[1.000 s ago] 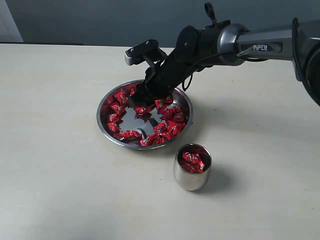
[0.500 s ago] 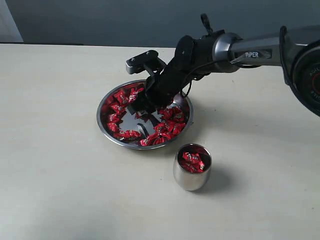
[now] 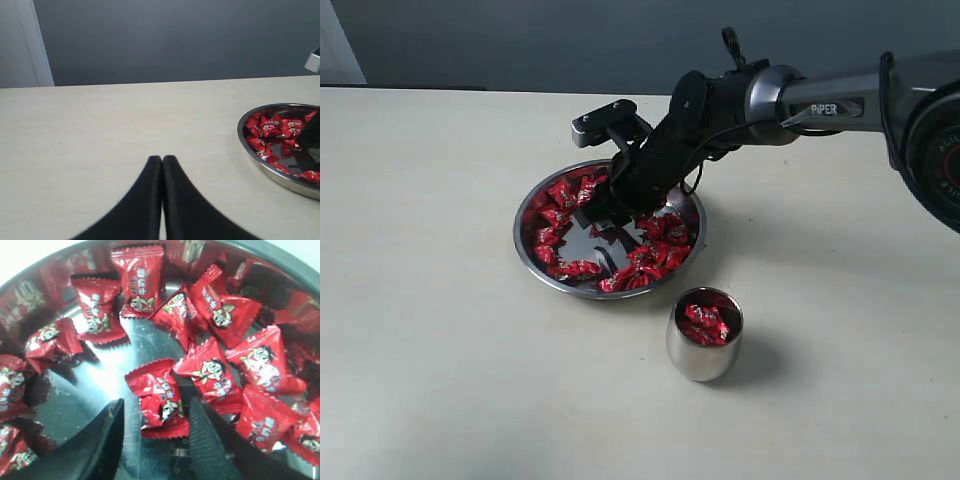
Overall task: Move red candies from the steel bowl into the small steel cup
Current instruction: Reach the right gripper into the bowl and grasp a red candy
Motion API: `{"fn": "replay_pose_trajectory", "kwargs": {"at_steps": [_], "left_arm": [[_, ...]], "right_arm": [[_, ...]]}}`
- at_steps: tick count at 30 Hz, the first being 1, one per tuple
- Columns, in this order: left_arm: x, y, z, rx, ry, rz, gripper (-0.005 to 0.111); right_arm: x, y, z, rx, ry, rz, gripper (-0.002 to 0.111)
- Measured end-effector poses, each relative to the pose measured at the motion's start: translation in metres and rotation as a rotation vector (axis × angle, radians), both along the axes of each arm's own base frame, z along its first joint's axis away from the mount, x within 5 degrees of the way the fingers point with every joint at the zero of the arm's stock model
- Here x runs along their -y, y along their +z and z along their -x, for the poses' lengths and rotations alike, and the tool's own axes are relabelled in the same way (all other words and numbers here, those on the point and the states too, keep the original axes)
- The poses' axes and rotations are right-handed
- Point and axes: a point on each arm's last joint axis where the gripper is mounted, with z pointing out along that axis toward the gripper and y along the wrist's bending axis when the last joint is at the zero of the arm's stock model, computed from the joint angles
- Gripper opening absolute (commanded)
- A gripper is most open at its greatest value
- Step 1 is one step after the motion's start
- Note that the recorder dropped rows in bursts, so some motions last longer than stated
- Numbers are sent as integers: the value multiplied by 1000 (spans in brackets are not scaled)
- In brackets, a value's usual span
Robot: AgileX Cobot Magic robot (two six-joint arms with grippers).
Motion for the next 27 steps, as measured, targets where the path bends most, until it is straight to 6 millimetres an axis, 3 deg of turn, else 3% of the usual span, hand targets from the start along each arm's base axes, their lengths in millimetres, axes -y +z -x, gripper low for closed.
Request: {"fn": "replay_pose_trajectory", "kwargs": {"at_steps": [15,21,27], "left_arm": [[0,0,0,0,0,0,0],[0,0,0,0,0,0,0],[0,0,0,0,0,0,0]], "right_arm": [[-1,2,-5,44,-39,-28,41],[-1,-12,-4,8,-34,-11,41],[-1,-13,-4,3,-38,-14,38]]}}
